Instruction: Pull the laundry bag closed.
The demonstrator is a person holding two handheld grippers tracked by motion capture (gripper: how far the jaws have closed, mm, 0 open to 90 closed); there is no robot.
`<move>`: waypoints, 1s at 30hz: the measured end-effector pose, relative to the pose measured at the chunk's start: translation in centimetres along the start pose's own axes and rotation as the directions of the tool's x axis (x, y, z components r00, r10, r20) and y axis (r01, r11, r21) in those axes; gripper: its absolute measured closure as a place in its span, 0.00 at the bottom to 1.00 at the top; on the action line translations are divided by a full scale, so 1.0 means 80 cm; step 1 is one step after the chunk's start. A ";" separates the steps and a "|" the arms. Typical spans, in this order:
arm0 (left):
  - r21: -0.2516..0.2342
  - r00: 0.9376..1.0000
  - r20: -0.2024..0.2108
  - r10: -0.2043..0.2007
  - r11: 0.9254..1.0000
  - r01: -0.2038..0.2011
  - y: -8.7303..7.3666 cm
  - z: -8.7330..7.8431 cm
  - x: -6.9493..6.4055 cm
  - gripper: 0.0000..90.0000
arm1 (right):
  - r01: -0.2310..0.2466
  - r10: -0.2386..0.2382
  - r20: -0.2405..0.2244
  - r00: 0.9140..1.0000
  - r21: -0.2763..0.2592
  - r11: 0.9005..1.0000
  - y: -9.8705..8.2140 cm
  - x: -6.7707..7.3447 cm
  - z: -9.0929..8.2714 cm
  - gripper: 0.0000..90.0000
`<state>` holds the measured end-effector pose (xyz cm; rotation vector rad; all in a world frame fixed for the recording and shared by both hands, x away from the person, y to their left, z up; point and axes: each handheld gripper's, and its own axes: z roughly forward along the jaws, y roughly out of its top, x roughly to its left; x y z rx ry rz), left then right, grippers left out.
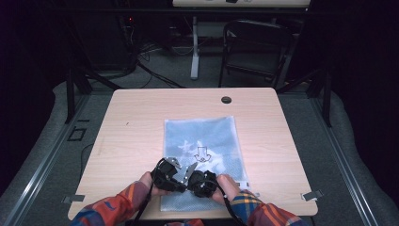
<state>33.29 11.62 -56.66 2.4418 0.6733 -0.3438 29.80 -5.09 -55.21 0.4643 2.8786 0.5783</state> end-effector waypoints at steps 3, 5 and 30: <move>-0.002 1.000 -0.003 0.003 1.000 -0.003 0.000 0.000 0.000 1.00 | -0.003 0.003 0.000 1.000 -0.005 1.000 -0.001 0.000 0.000 0.91; -0.002 1.000 -0.003 0.003 1.000 -0.003 0.000 0.000 0.000 1.00 | 0.001 -0.001 0.000 1.000 -0.002 1.000 -0.002 -0.001 -0.001 0.91; 0.005 1.000 -0.009 0.014 1.000 -0.014 0.000 -0.001 -0.001 1.00 | 0.002 -0.002 0.007 1.000 0.005 1.000 -0.010 -0.003 -0.006 0.91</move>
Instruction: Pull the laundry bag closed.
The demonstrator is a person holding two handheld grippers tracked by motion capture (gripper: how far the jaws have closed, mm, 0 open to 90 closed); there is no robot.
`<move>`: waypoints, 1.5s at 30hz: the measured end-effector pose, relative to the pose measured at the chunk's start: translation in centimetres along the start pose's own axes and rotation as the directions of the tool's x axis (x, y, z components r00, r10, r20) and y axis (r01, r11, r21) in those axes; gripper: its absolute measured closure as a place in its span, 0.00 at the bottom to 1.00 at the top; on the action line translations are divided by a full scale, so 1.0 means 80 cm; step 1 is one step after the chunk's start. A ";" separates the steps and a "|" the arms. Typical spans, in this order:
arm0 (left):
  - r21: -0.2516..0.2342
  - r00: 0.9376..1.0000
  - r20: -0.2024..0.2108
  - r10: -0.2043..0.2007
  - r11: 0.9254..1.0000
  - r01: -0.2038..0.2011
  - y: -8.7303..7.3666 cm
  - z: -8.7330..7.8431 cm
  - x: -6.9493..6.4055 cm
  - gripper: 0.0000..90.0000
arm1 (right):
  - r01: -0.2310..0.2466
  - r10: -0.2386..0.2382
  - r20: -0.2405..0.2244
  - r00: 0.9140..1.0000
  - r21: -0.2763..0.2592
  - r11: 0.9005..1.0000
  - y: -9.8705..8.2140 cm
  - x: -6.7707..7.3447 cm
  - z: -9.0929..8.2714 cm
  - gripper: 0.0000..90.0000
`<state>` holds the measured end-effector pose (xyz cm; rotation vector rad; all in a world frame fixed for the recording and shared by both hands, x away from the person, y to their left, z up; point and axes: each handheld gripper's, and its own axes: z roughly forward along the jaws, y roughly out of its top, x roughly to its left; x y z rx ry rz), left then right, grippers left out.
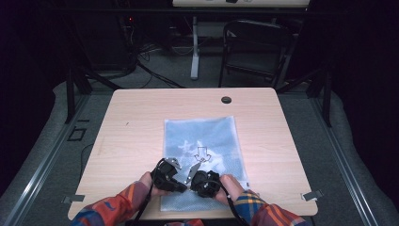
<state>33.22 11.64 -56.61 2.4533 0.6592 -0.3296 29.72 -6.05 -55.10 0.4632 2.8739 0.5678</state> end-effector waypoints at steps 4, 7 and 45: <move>0.000 1.000 0.000 0.000 1.000 0.000 0.000 0.000 0.000 1.00 | -0.005 0.005 -0.001 1.000 -0.004 1.000 -0.002 0.000 0.000 0.91; -0.001 1.000 0.000 -0.001 1.000 0.001 0.000 0.000 0.000 1.00 | -0.006 0.006 0.001 1.000 0.000 1.000 -0.003 -0.001 -0.001 0.91; -0.004 1.000 0.005 -0.005 1.000 0.005 -0.001 0.000 0.001 1.00 | -0.026 0.026 0.018 1.000 0.021 0.999 -0.021 -0.009 -0.011 0.92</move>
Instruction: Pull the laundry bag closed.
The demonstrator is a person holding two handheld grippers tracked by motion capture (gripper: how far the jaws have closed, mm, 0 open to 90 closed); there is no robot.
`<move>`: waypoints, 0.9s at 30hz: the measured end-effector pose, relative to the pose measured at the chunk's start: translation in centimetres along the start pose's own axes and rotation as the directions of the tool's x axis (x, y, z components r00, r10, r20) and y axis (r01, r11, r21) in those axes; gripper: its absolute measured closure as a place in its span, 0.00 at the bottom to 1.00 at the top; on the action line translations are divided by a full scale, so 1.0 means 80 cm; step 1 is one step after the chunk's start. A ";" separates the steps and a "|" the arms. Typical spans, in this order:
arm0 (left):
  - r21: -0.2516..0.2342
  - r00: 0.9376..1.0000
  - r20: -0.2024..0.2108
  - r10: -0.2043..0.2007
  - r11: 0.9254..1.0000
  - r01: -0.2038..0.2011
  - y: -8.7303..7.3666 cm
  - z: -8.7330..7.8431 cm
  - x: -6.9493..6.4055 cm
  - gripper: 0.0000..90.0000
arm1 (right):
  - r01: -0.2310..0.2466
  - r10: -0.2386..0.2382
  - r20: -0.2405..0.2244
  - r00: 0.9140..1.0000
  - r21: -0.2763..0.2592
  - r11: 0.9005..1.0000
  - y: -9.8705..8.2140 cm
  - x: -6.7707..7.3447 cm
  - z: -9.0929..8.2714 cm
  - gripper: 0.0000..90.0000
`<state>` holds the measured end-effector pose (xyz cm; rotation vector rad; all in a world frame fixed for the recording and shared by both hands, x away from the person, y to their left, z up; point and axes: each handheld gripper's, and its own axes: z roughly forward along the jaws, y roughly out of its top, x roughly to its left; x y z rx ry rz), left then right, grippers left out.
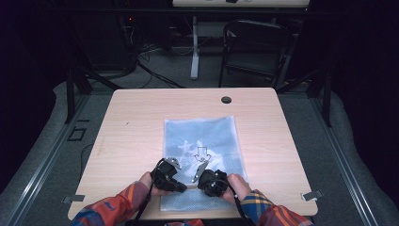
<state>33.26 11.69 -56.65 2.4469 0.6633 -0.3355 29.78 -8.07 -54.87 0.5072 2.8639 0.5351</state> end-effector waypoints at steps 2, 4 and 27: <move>0.000 1.000 0.000 0.000 1.000 0.000 0.000 0.000 0.000 1.00 | -0.008 0.008 -0.003 1.000 -0.006 1.000 -0.001 0.000 0.000 0.91; 0.002 1.000 0.000 0.000 1.000 0.000 0.000 0.000 0.000 1.00 | -0.006 0.006 0.000 1.000 0.001 1.000 -0.001 -0.001 -0.001 0.92; 0.006 1.000 -0.003 0.005 1.000 -0.005 0.000 -0.001 0.000 1.00 | -0.031 0.031 0.013 0.999 0.004 0.999 -0.016 -0.009 -0.010 0.92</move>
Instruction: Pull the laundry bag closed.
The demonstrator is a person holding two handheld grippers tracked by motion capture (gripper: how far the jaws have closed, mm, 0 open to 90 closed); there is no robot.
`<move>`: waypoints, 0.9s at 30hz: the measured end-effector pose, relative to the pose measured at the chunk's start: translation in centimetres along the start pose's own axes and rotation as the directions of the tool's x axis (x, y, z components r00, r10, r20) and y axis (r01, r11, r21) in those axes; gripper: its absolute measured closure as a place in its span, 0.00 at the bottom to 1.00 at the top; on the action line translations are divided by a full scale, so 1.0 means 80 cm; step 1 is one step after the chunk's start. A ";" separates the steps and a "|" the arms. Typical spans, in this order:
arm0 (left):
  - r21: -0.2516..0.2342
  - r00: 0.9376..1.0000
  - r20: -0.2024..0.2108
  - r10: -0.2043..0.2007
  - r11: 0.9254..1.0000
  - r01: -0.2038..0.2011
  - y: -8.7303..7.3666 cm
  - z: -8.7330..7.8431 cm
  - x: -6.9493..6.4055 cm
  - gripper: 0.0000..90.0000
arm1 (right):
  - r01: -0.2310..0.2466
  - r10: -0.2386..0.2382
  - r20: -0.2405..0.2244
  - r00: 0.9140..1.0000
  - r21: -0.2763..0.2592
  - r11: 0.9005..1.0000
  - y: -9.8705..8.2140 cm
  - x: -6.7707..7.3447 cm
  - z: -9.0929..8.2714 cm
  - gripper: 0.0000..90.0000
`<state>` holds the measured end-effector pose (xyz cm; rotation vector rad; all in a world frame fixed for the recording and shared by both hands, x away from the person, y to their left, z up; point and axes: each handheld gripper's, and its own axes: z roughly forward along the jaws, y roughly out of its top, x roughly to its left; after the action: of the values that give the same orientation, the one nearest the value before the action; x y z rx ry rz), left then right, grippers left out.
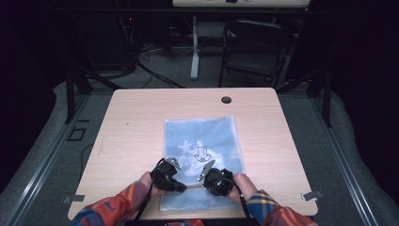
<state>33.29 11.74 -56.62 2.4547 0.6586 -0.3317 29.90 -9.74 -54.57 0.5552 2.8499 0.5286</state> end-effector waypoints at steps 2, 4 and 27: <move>0.000 1.000 0.000 0.000 1.000 0.000 0.000 0.000 0.000 1.00 | 0.001 -0.001 0.001 1.000 0.008 1.000 -0.001 0.000 -0.001 0.91; 0.000 1.000 0.000 0.000 1.000 0.000 0.000 0.000 0.000 1.00 | -0.005 0.005 0.000 1.000 -0.004 1.000 -0.002 -0.001 -0.002 0.91; -0.061 0.997 -0.062 0.041 0.997 -0.045 0.024 0.008 -0.015 0.98 | -0.019 0.019 0.005 1.000 0.004 1.000 -0.008 -0.005 -0.002 0.91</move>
<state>33.19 9.50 -55.81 2.4240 0.6312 -0.2179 30.01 -10.52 -54.67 0.5844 2.8439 0.5238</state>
